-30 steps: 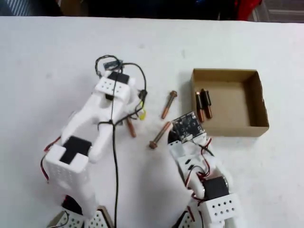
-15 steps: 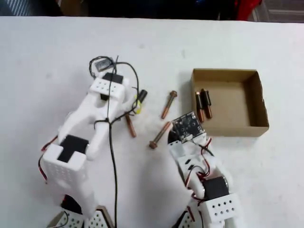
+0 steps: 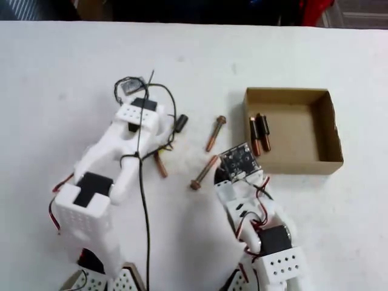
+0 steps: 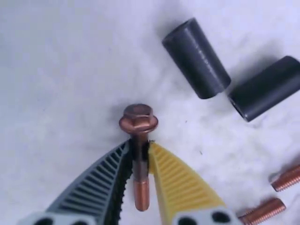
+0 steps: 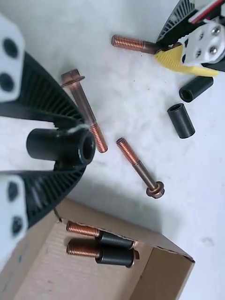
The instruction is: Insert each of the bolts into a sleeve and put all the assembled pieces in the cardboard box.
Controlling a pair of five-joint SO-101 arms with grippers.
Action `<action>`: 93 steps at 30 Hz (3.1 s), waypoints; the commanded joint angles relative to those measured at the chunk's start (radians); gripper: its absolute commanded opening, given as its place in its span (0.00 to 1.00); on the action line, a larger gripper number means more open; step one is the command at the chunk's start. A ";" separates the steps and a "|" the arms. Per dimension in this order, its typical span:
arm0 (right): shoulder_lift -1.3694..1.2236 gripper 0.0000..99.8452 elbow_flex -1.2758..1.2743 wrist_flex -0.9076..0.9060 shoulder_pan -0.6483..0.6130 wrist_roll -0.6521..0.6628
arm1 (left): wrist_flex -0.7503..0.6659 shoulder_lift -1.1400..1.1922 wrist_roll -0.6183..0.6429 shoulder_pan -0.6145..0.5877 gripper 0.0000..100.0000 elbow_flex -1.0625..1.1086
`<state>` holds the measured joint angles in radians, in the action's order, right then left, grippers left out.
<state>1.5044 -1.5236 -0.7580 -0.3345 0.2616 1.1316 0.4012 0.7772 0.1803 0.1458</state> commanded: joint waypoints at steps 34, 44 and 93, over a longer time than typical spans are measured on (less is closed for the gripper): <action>0.012 0.02 0.011 0.021 0.005 -0.008 | 0.256 0.194 -0.330 -0.087 0.02 -0.175; 0.012 0.02 -0.018 0.045 0.004 -0.008 | 0.348 0.188 -0.359 -0.079 0.02 -0.181; 0.012 0.02 -0.146 0.278 -0.275 -0.008 | -0.066 -0.466 -0.835 -0.128 0.02 0.339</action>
<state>1.5044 -1.6678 -0.4879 -0.6076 0.2601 1.2221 0.0008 0.0621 0.0775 0.4404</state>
